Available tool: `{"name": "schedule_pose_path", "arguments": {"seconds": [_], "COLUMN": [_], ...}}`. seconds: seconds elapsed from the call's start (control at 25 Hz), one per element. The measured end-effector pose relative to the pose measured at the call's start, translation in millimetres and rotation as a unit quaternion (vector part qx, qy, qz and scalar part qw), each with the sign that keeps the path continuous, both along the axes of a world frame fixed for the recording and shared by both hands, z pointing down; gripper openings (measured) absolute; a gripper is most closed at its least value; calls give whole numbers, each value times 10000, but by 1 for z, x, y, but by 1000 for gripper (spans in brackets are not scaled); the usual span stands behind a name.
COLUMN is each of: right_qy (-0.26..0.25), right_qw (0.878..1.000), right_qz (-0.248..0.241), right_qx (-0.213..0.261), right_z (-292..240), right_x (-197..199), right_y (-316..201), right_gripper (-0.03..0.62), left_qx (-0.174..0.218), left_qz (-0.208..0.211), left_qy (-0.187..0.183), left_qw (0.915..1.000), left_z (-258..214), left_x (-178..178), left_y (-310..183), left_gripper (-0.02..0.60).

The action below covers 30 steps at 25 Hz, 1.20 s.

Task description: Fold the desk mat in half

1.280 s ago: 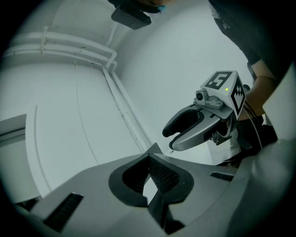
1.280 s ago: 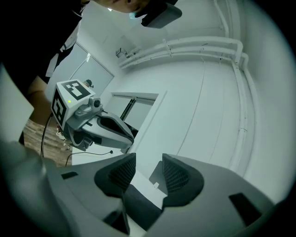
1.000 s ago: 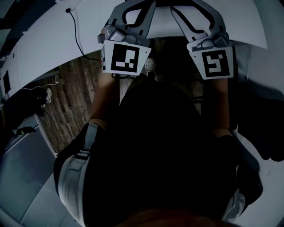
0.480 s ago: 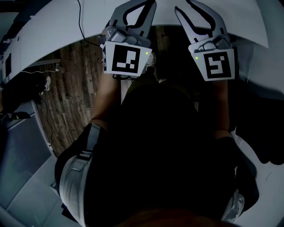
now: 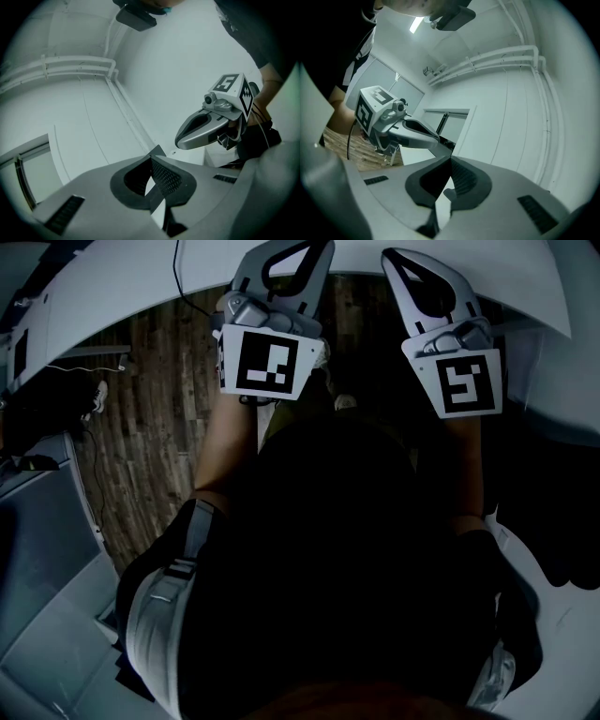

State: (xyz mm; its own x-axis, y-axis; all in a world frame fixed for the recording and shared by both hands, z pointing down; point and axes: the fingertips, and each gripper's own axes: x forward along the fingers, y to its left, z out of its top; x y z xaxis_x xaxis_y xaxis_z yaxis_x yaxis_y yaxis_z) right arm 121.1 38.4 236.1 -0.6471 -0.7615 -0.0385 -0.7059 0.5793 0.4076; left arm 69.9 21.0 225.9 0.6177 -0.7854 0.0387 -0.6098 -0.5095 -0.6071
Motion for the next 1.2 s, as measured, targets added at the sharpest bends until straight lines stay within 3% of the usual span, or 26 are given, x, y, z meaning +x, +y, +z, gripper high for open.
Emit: {"name": "schedule_pose_path", "arguments": {"seconds": [0.36, 0.56, 1.2], "right_qy": [-69, 225, 330], "right_qw": [9998, 9992, 9979], "right_qz": [-169, -63, 142], "right_qx": [124, 330, 537], "right_z": [-7, -6, -13], "right_x": [-8, -12, -16], "right_y": [10, 10, 9], "right_gripper": [29, 29, 29], "left_qx": [91, 152, 95], "left_qz": [-53, -32, 77], "left_qy": [-24, -21, 23], "left_qw": [9999, 9999, 9999], "left_z": [-11, -14, -6], "left_x": [-3, -4, -4], "left_y": [13, 18, 19], "left_gripper": [12, 13, 13]}}
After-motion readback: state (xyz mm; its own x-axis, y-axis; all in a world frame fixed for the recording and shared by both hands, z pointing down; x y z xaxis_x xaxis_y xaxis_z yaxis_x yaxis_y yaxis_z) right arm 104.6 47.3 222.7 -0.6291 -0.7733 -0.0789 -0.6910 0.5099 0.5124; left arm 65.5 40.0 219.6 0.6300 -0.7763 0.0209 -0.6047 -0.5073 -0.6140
